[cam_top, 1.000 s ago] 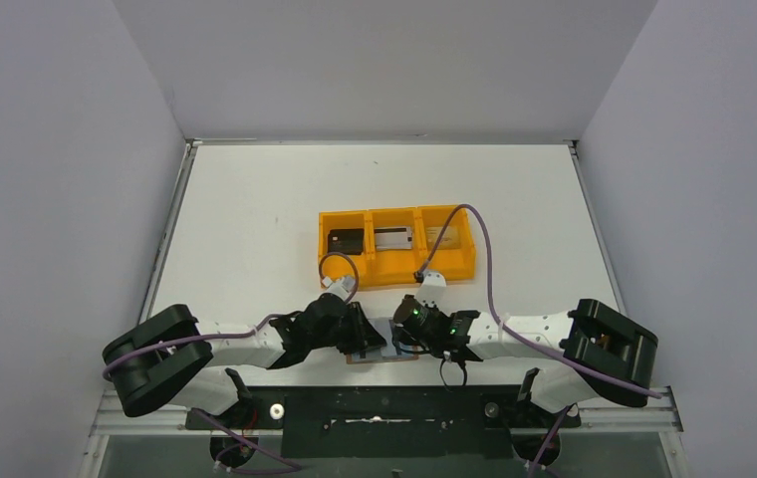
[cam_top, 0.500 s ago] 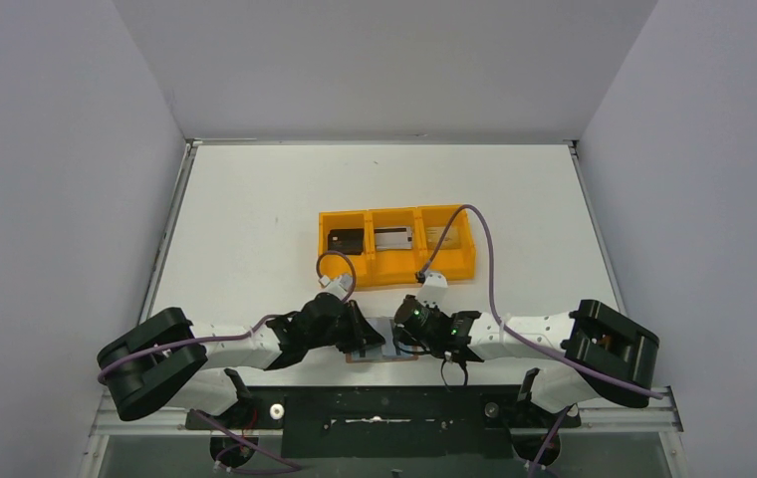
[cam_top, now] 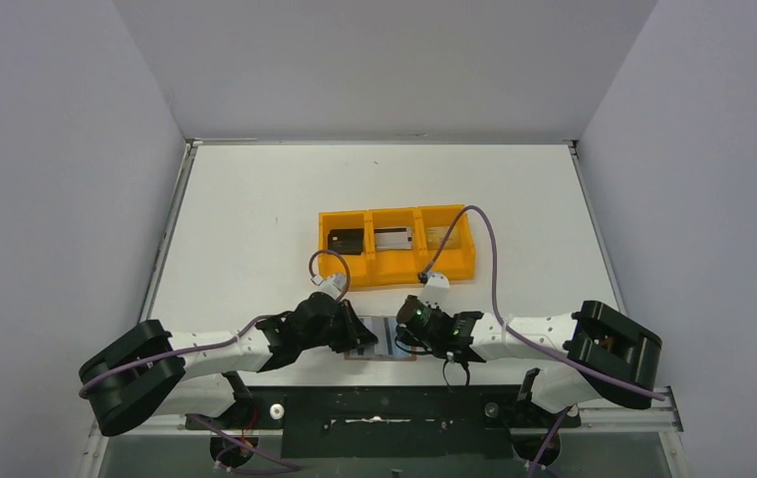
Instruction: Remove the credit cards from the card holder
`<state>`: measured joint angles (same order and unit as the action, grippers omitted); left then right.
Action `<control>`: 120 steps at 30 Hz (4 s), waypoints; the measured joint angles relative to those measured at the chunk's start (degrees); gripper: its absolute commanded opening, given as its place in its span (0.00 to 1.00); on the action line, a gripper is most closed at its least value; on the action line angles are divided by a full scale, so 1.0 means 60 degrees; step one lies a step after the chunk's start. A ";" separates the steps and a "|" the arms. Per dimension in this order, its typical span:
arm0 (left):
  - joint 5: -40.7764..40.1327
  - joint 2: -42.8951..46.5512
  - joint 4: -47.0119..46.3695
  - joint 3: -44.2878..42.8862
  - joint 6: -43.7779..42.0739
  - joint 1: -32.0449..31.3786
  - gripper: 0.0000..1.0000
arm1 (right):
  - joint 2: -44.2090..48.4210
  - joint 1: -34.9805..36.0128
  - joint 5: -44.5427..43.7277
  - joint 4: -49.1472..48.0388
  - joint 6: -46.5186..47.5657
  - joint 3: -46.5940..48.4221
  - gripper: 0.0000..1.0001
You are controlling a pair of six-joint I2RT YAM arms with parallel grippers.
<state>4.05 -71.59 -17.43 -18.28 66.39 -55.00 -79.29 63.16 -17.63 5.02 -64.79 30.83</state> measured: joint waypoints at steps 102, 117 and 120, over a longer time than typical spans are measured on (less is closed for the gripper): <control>-0.2590 0.4444 0.3719 -0.0270 -0.1027 0.0499 0.00 | 0.3129 -0.1362 0.1271 -0.2302 0.1519 -0.1727 0.59; -0.0087 0.3621 -0.0018 0.0412 -0.1373 0.0539 0.00 | 0.5078 -0.1887 0.2310 -0.5861 0.1789 -0.4229 0.67; 0.0404 0.3523 -0.0816 0.0543 -0.1377 0.0565 0.00 | 0.5082 -0.2251 0.3129 -0.6335 0.1898 -0.4233 0.66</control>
<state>6.48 -50.46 -22.33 -15.03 58.13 -51.62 -48.80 49.65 1.15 -32.99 -53.41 5.43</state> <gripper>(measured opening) 0.009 0.672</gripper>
